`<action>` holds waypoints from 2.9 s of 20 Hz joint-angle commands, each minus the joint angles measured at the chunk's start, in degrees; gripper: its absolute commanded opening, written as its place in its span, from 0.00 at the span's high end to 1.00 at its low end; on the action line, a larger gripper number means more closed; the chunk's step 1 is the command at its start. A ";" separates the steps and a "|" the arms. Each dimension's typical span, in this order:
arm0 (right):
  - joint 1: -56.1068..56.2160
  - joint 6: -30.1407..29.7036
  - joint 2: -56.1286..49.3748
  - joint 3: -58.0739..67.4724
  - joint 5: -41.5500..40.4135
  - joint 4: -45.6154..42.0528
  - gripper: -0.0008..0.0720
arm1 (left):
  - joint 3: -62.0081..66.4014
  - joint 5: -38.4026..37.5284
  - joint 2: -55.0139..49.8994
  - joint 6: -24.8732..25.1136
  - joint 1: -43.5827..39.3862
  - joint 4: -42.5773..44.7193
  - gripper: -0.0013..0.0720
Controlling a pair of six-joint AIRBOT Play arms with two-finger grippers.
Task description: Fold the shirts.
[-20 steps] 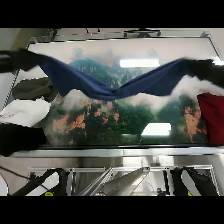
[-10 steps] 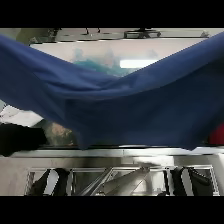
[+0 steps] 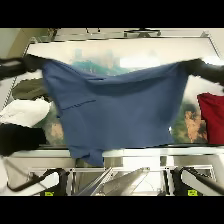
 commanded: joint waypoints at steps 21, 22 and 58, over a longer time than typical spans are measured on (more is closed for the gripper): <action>-0.07 1.14 -44.72 24.28 5.40 -12.31 0.97 | 28.26 -10.67 -45.05 -6.97 -2.36 13.46 0.98; 0.02 2.01 -44.74 24.28 5.40 -14.03 0.97 | 27.12 -10.78 -45.05 -7.89 -2.49 15.72 0.98; -7.72 19.04 -4.50 -26.08 8.68 -37.79 0.42 | -46.36 -6.60 26.95 -17.16 6.36 29.29 0.60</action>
